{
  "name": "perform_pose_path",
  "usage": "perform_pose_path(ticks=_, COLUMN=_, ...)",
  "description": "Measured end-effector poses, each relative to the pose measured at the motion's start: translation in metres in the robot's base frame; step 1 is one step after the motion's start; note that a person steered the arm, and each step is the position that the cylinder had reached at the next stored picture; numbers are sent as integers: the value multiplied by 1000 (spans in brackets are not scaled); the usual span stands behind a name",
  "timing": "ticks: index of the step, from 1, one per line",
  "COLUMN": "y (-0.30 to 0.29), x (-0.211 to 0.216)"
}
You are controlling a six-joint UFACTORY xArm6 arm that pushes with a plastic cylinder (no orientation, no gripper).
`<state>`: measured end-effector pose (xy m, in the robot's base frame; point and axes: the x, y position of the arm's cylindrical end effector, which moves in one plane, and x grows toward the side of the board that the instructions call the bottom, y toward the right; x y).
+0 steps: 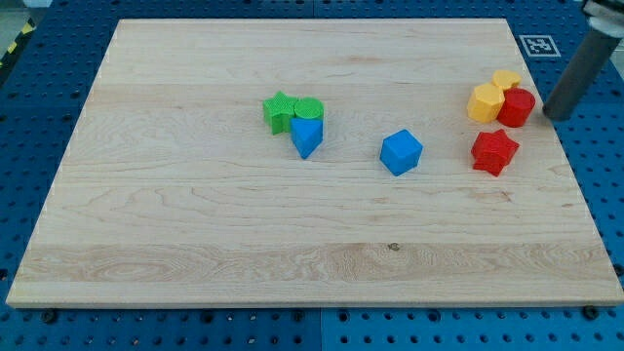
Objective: Push the red circle into the red star
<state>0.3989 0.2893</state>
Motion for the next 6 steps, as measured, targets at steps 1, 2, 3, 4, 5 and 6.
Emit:
perform_pose_path(ticks=1, y=-27, x=6)
perform_pose_path(ticks=2, y=-16, x=-16)
perform_pose_path(ticks=3, y=-12, x=-38)
perform_pose_path(ticks=4, y=-30, x=-37)
perform_pose_path(ticks=5, y=-53, x=-32)
perform_pose_path(ticks=6, y=-66, x=-32)
